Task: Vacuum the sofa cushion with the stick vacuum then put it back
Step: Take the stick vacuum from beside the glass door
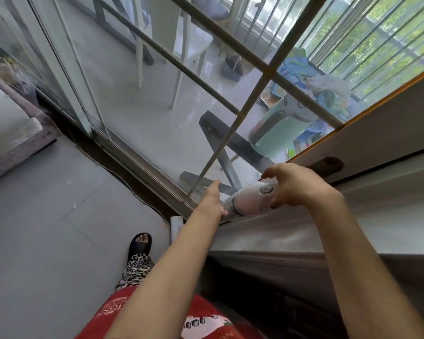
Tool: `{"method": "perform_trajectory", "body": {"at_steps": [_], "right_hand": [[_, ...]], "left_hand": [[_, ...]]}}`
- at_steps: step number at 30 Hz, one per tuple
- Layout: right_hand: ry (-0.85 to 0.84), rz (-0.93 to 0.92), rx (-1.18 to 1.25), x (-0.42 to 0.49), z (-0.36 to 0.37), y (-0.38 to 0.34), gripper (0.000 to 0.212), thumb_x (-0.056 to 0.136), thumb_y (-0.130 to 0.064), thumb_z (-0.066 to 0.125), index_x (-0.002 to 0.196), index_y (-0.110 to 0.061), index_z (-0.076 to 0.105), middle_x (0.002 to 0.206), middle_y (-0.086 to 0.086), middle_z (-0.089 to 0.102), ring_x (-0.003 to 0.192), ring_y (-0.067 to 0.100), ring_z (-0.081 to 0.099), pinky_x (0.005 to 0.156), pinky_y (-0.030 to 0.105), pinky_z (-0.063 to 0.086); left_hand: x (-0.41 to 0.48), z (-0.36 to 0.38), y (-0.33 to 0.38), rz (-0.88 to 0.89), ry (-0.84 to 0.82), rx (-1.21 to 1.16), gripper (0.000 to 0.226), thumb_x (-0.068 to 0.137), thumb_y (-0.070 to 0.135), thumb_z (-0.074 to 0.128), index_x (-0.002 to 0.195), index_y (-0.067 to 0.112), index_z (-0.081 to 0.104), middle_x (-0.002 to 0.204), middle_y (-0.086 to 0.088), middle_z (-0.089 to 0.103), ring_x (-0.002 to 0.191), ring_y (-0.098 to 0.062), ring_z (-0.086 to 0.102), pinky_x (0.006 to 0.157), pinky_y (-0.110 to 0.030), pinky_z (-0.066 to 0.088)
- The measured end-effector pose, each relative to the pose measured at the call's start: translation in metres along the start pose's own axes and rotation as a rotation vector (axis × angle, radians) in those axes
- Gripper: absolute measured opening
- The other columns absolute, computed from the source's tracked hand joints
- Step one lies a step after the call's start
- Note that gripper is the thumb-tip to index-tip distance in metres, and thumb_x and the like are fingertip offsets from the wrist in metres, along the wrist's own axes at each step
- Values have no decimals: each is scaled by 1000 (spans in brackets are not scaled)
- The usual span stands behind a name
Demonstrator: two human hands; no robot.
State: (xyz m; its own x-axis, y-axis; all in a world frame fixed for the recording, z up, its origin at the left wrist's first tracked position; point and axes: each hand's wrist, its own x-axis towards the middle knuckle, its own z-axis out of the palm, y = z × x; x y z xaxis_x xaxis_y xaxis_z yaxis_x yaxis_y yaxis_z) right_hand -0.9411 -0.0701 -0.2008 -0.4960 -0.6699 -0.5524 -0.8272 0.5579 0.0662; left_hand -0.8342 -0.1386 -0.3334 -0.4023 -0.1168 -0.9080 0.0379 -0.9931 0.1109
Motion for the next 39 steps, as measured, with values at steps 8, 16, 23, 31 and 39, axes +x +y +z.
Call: {"method": "perform_trajectory", "body": {"at_steps": [8,16,23,31,39], "right_hand": [[-166,111,-343,25,2,-12,44,73,-24,79,112,-14,60,94,3,60,86,25,60,69,29,42],[-181,141,-477,43,14,-17,38,91,-34,56,123,-12,56,122,8,62,109,26,60,76,32,40],[-237,113,-569,46,20,-16,32,89,-33,57,117,-16,59,116,3,63,107,24,61,78,31,42],[-196,5,-553,40,22,-17,20,87,-36,56,90,-16,53,74,-1,49,86,22,59,70,27,40],[-77,-78,-456,23,18,-40,25,81,-38,65,87,-18,51,64,-4,44,75,18,52,63,26,37]], "left_hand": [[27,25,-12,-207,-35,27,52,96,47,50,133,10,51,143,-16,46,131,-39,44,111,-57,24],[52,39,-21,-296,73,87,42,84,46,68,82,5,56,94,-15,58,107,-37,56,90,-50,50],[68,34,-29,-366,142,-1,41,71,32,75,103,7,68,92,-15,66,80,-35,64,72,-45,58],[66,24,-35,-344,120,-32,29,67,25,72,88,6,64,88,-12,66,74,-32,63,79,-40,58],[40,-5,-20,-319,96,-128,43,68,28,76,101,5,60,85,-17,60,69,-36,59,64,-40,59]]}}
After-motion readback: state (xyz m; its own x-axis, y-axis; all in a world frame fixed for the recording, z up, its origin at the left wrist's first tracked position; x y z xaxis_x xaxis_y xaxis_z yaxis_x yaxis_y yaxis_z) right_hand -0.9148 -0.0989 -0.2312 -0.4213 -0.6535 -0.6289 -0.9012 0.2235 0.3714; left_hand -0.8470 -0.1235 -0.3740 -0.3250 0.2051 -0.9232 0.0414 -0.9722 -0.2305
